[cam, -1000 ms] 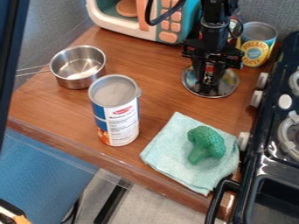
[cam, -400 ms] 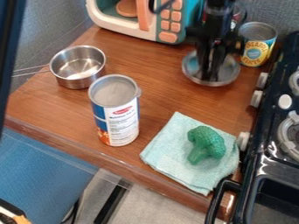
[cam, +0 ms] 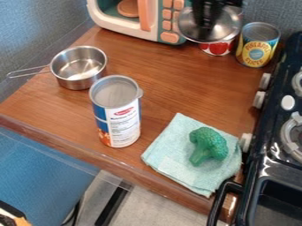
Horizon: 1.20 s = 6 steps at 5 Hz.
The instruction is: Put a silver lid on the silver pot
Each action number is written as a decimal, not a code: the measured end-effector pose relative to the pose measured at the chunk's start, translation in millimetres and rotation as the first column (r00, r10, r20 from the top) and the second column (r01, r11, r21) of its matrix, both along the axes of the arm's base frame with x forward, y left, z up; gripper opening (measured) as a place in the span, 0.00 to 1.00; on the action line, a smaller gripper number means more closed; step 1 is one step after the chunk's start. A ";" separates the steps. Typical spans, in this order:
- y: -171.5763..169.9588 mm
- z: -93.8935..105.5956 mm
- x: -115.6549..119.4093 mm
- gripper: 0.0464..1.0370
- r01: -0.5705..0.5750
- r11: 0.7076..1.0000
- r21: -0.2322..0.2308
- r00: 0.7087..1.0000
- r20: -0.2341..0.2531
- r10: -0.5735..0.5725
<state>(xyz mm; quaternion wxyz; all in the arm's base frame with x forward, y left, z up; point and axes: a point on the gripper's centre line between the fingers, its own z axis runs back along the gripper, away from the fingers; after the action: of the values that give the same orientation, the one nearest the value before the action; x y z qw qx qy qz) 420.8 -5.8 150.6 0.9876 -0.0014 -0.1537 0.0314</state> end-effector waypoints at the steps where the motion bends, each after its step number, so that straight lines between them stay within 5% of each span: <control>1: 40.1 12.9 -25.7 0.24 -0.078 0.997 0.004 0.997 0.001 0.078; 3: 109.1 -6.3 -73.1 0.24 -0.212 0.977 0.011 0.974 -0.084 0.212; 6: 167.6 -37.4 -103.4 0.24 -0.276 0.959 0.058 0.956 -0.083 0.280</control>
<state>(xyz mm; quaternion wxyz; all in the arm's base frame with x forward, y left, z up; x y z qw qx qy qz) 317.4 161.8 113.2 0.9791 0.0442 -0.1082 0.1664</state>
